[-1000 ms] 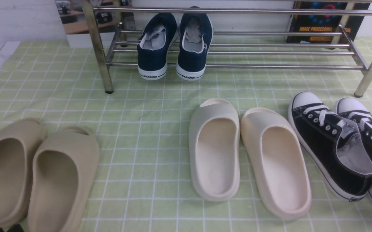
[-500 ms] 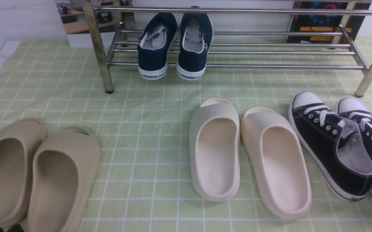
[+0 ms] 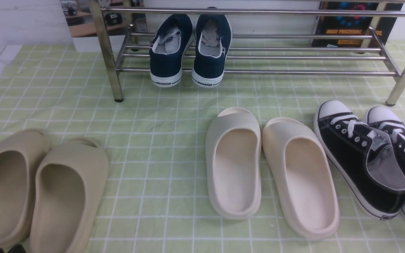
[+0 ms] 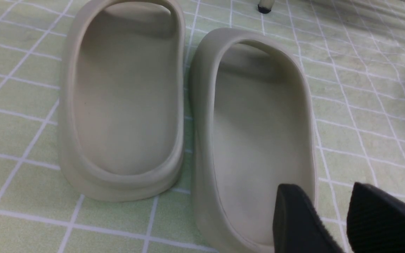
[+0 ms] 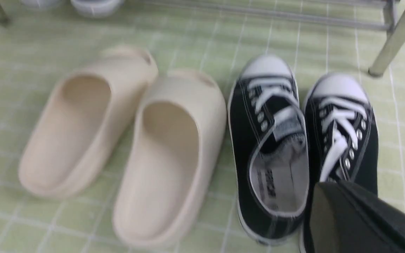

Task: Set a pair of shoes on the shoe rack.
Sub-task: Use the right arm to grab the shoe closest to it

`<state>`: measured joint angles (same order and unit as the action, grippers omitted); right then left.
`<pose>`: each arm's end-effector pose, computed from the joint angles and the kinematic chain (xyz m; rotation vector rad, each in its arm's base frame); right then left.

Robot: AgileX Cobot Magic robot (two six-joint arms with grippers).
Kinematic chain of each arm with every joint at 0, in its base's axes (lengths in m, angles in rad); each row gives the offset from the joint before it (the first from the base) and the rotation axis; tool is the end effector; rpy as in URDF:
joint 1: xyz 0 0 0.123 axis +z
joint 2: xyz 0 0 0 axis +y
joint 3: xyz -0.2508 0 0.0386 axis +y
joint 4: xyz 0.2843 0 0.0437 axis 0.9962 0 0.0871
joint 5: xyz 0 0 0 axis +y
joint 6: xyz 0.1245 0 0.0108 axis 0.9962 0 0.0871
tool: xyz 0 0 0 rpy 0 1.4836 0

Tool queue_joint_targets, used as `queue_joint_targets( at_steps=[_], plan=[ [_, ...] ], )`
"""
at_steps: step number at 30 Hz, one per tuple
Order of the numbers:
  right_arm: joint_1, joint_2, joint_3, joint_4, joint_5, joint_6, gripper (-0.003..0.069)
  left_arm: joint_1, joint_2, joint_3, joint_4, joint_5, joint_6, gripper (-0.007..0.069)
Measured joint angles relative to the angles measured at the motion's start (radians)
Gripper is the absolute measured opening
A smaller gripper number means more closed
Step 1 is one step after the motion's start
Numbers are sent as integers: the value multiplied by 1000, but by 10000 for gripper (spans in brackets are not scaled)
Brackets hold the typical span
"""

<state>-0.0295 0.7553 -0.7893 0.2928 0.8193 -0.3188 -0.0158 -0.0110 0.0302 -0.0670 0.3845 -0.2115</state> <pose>0.2224 0.0198 0.2998 -0.2103 2.2241 0.1596 0.1525 -0.0056 0.1582 -0.2262 1.8789 -0.2215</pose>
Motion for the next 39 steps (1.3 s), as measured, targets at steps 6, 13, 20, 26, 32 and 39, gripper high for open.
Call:
queue_joint_targets(
  at_steps=[6,13,20,26,32,39],
  plan=[
    [28,287,-165,-39,167,22,-2,0,0,0,0,0,0,239],
    [178,489,-260,-138,229,38,25,0,0,0,0,0,0,239],
    [247,704,-307,-315,233,204,240,0,0,0,0,0,0,239],
    [247,855,-312,-323,140,222,463,0,0,0,0,0,0,239],
    [247,979,-312,-316,100,222,402,0,0,0,0,0,0,239],
    [249,943,-346,-287,188,221,23,0,0,0,0,0,0,239]
  ],
)
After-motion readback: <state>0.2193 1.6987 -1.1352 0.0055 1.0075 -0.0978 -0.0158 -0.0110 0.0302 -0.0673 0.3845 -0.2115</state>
